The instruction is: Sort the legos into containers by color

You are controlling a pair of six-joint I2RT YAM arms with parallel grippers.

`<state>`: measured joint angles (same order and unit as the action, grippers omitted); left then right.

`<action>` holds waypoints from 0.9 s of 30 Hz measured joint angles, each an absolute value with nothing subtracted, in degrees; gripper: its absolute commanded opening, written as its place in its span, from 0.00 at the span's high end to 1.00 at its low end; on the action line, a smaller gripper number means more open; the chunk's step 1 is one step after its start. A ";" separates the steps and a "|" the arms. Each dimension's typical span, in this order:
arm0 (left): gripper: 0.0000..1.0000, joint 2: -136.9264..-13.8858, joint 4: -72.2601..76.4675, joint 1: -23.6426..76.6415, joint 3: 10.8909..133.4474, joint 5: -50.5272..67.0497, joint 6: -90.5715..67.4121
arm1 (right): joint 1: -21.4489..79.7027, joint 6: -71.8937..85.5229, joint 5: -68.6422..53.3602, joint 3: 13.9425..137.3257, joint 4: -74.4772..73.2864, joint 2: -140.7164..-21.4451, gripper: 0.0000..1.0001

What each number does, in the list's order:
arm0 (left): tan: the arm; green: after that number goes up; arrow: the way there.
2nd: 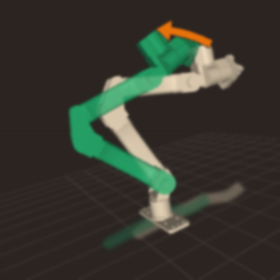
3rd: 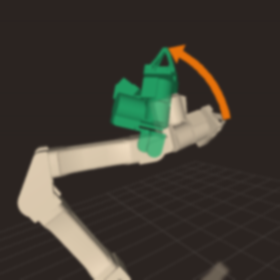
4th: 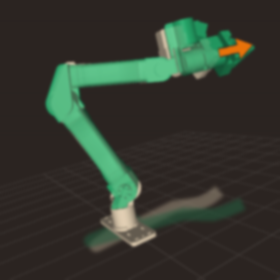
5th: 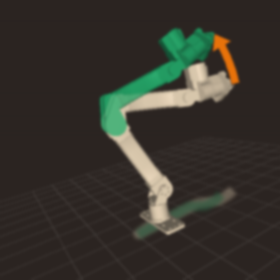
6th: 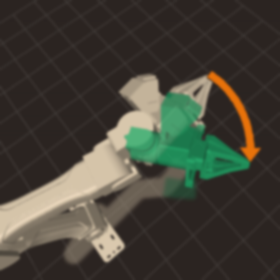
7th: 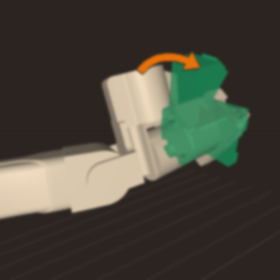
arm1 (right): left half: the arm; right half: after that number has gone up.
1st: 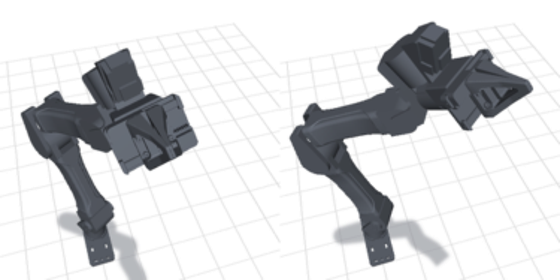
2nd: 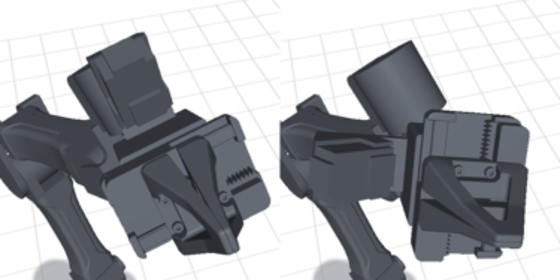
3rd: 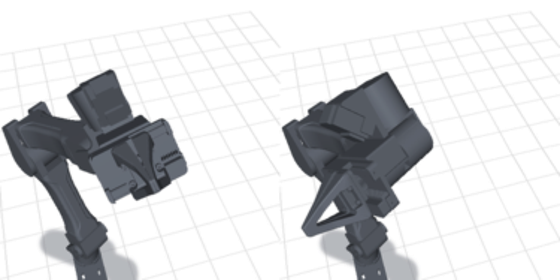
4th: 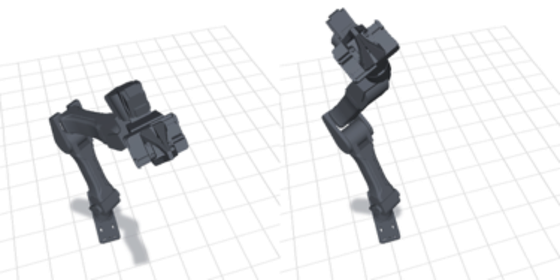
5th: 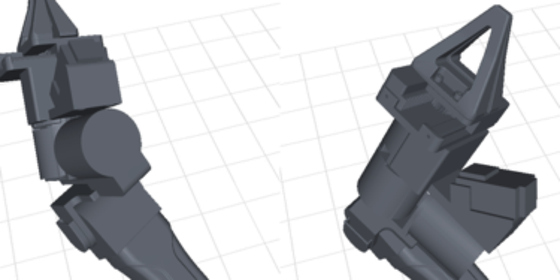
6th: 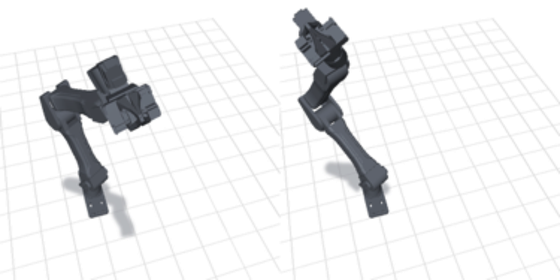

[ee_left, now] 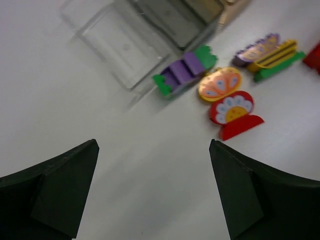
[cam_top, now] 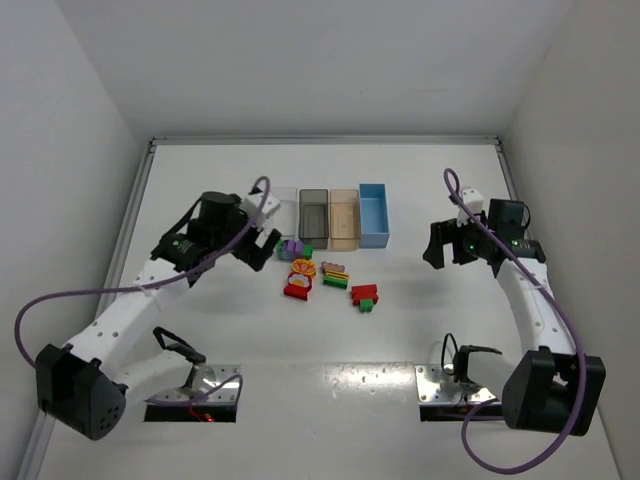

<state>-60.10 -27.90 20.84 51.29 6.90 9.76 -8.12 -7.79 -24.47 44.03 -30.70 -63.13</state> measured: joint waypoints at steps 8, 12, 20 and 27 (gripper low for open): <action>0.00 -68.23 -30.44 35.77 51.99 12.99 22.90 | -8.16 -8.67 -24.47 43.27 -31.16 -62.78 0.01; 0.03 -71.81 -28.36 40.32 51.57 13.10 27.59 | -8.67 -8.82 -24.56 43.24 -31.20 -62.72 0.01; 0.04 -75.37 -17.08 41.30 48.60 19.53 34.39 | -9.74 -9.06 -24.64 43.27 -31.18 -63.00 0.01; 0.05 -82.28 -11.81 42.70 49.12 26.00 38.76 | -10.55 -9.58 -24.51 43.27 -31.18 -63.72 0.01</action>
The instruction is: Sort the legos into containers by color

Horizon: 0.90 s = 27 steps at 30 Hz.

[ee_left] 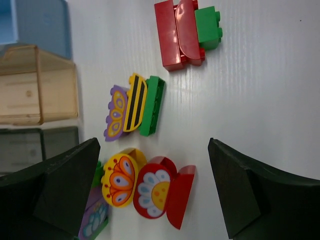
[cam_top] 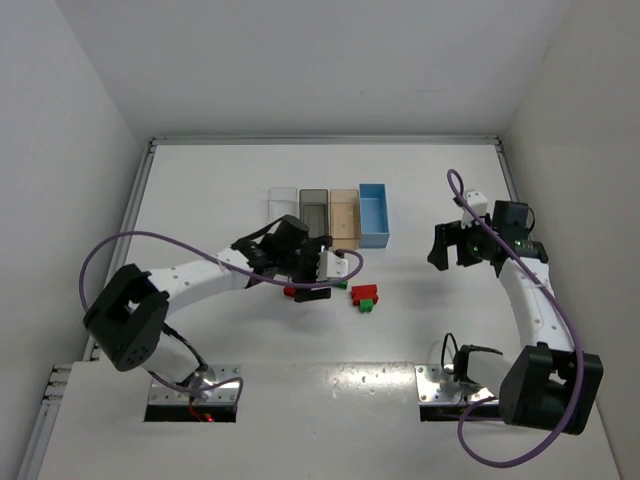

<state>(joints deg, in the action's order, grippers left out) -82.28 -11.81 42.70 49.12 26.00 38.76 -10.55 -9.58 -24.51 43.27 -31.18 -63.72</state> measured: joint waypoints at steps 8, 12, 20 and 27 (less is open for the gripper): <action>0.05 -93.19 -11.00 42.89 57.25 29.36 40.62 | -11.38 -10.57 -24.43 43.27 -31.16 -63.92 0.01; 0.05 -97.69 -11.35 43.16 61.12 30.81 42.11 | -11.55 -10.87 -24.18 43.27 -31.18 -63.96 0.01; 0.05 -103.94 -15.49 42.94 65.95 32.95 45.71 | -12.95 -12.38 -23.97 43.48 -32.38 -64.69 0.01; 0.05 -107.00 -17.76 41.06 67.05 33.19 47.66 | -14.35 -12.88 -24.08 44.47 -33.15 -65.58 0.01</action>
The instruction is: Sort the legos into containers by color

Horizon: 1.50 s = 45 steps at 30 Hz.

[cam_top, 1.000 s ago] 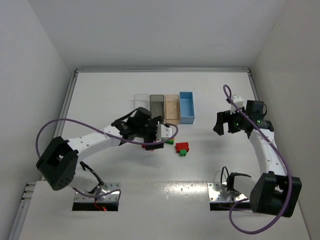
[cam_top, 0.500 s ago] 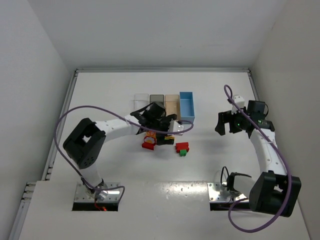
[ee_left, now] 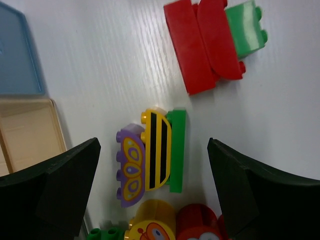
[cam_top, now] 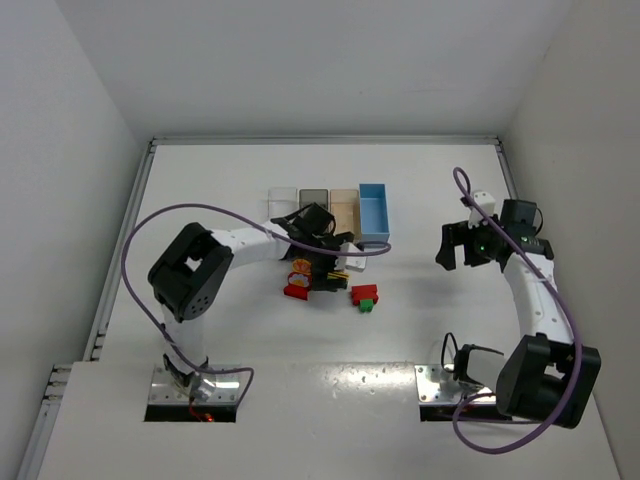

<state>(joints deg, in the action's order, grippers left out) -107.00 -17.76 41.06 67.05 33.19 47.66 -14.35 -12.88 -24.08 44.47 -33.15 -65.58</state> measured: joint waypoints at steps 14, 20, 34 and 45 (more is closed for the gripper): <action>0.26 -113.60 -21.93 36.64 74.54 32.18 47.92 | -16.05 -12.88 -24.29 46.78 -33.52 -68.69 0.01; 0.36 -113.62 -24.77 36.62 74.96 32.82 49.41 | -16.05 -12.80 -25.56 47.99 -33.50 -69.95 0.01; 0.66 -108.03 -24.73 36.64 70.89 33.69 38.28 | -15.55 -0.21 -38.83 48.29 -31.55 -72.25 0.01; 0.66 -84.09 -8.19 46.46 60.53 15.00 17.10 | -9.96 18.44 -51.16 44.34 -22.20 -74.11 0.02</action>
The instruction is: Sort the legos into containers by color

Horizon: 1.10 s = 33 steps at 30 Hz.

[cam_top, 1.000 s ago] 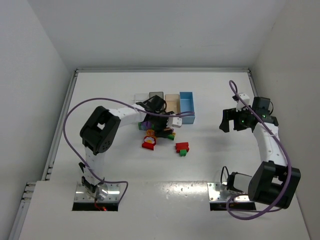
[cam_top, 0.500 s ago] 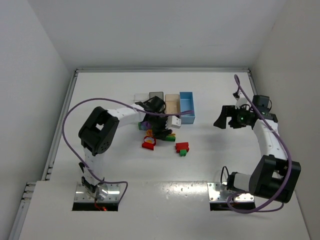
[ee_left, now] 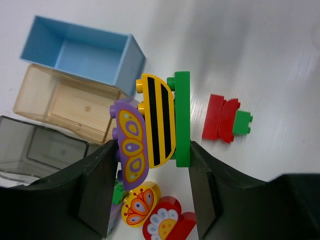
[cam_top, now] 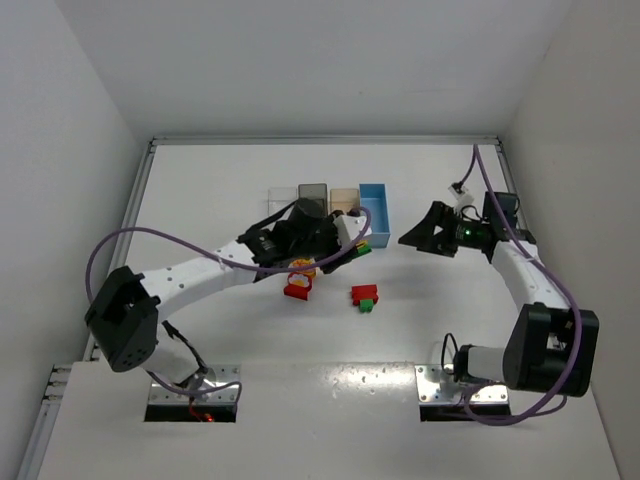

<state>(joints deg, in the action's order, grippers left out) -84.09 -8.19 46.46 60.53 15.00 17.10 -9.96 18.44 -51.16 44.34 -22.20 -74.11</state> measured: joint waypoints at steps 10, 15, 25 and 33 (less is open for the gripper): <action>0.66 -83.22 -5.48 52.34 59.75 -2.92 8.60 | -0.89 27.59 -57.63 44.49 -13.82 -74.30 0.02; 0.66 -82.48 -5.28 52.51 59.75 -5.61 6.74 | 1.96 27.49 -58.81 44.62 -13.32 -75.11 0.05; 0.66 -81.82 -4.23 52.53 59.90 -4.86 2.28 | 5.08 27.97 -60.53 48.01 -10.98 -79.72 0.05; 0.66 -81.82 -3.73 52.60 61.04 -2.90 0.97 | 8.16 29.26 -63.35 51.62 -7.92 -82.52 0.05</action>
<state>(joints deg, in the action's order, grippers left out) -81.82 -3.73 52.60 61.04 -2.90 0.97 8.16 29.26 -63.35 51.62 -7.92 -82.52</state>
